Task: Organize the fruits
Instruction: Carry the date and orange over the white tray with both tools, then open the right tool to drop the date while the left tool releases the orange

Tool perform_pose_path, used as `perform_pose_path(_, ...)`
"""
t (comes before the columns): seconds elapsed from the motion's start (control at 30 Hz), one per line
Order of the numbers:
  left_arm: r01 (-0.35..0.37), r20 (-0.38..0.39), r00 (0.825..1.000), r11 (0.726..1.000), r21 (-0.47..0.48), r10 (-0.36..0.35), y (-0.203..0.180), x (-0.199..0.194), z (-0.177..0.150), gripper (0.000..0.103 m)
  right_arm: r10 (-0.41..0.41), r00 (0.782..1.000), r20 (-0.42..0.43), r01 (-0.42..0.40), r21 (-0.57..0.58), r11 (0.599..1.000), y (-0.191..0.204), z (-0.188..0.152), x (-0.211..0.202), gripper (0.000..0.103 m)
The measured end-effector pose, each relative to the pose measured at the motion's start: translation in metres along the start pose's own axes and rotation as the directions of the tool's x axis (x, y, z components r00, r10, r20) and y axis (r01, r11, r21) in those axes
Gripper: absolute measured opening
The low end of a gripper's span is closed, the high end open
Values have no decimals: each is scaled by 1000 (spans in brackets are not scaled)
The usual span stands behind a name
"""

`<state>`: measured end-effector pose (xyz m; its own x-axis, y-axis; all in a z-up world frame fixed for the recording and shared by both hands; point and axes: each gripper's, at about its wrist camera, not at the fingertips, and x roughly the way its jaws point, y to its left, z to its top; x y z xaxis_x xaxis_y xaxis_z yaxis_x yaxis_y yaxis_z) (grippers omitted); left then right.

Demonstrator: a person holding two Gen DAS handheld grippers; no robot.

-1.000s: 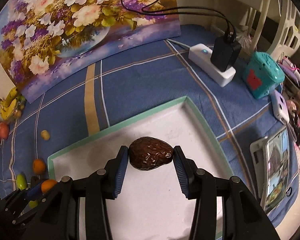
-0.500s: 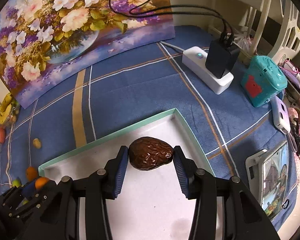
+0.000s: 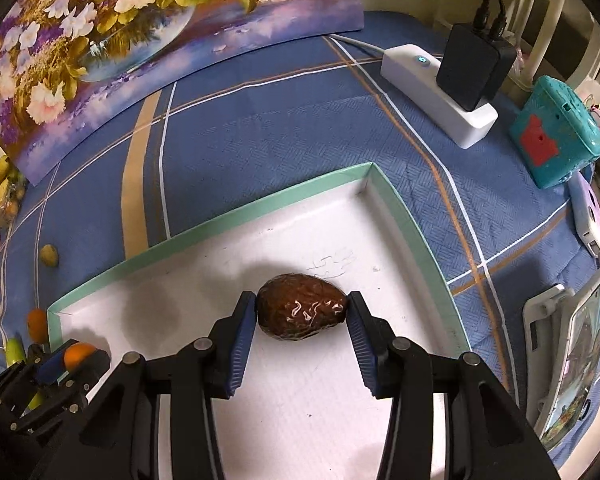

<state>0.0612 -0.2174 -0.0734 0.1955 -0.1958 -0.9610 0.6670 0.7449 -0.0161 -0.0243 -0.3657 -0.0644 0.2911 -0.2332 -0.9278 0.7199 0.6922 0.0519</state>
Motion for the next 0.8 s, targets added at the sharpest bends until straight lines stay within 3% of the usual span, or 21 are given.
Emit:
perform_pose_path(0.4, -2, -9, 1000, 1000, 24, 3, -5, -5, 3, 40, -3, 1000, -12, 3, -11, 1000, 0, 2, 1, 48)
perform_pose_path(0.5, -3, 16, 1000, 999, 41, 2, -7, -16, 5, 49, 0, 1000, -5, 0, -23, 1000, 2, 4, -3, 51)
perform_pose_path(0.8, 3, 64, 998, 1000, 12, -4, 1, -41, 7, 51, 10, 998, 59, -7, -50, 999, 2, 10, -34, 55)
